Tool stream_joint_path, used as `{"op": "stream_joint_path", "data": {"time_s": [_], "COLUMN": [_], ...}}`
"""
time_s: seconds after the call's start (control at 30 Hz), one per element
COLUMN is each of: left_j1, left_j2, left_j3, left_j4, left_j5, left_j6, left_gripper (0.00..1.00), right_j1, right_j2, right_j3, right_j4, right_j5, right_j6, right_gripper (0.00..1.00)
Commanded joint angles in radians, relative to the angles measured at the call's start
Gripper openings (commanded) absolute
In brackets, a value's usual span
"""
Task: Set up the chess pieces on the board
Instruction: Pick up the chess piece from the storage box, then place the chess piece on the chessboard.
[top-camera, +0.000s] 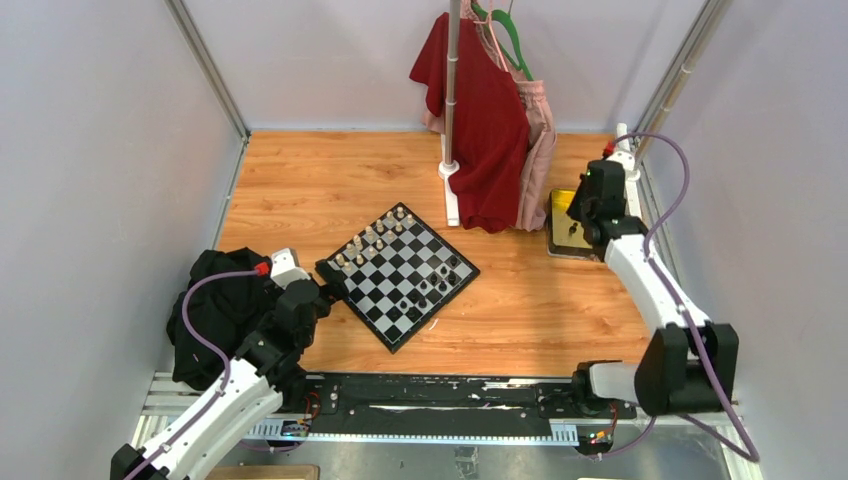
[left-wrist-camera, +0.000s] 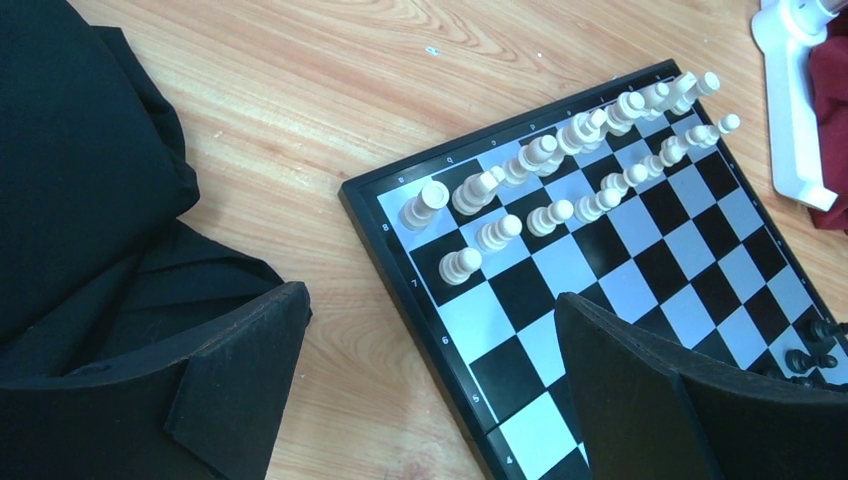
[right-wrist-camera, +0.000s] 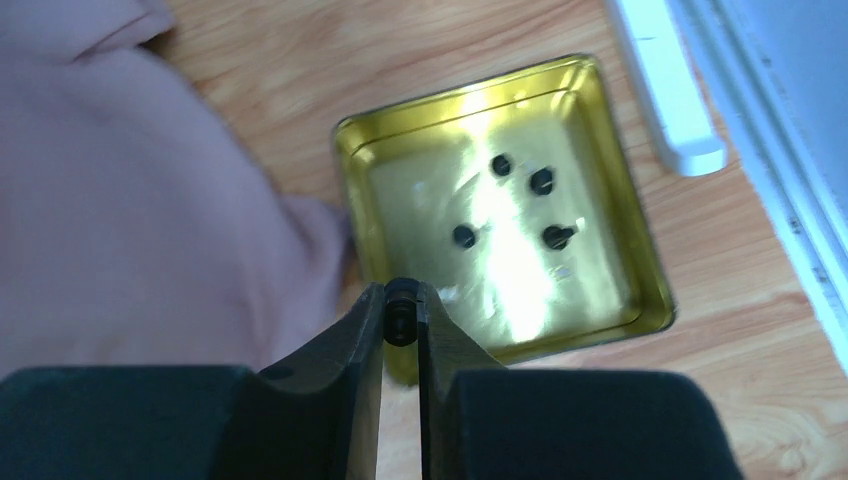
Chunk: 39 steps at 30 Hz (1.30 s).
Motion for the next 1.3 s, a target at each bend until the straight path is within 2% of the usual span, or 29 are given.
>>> {"op": "stream_joint_path", "data": {"time_s": [0.0,0.2,0.37,0.53,0.77,1.0,1.27], "left_j1": [-0.006,-0.006,-0.006,-0.006,-0.006,-0.006,-0.006], "left_j2": [-0.029,-0.071,-0.085,-0.078,-0.071,-0.071,-0.072], "left_j3": [0.001,-0.01,-0.014,-0.014,-0.012,-0.011,-0.013], "left_j4": [0.011,0.006,0.006,0.009,0.008,0.009,0.009], "left_j5": [-0.016,-0.012,-0.009,-0.008,-0.009,-0.007,-0.003], "left_j6": [0.005,0.011,0.014,0.015,0.016,0.016,0.017], "left_gripper": [1.0,1.0,1.0,1.0,1.0,1.0,1.0], "right_j1": [0.117,0.351,0.568,0.834,1.13,1.232,1.26], "right_j2": [-0.139,-0.304,-0.344,-0.275,-0.044,0.095,0.158], "right_j3": [-0.071,-0.137,-0.134,-0.089,0.012,0.054,0.083], "right_j4": [-0.101,-0.214,-0.292,-0.315,-0.296,-0.219,-0.196], "right_j5": [0.006,0.027,0.02,0.071,0.148,0.106,0.091], "right_j6": [-0.021,-0.021,-0.011,-0.001,0.018,0.023,0.019], "right_gripper": [0.0,0.0,0.0,0.0,0.0,0.0,0.0]}}
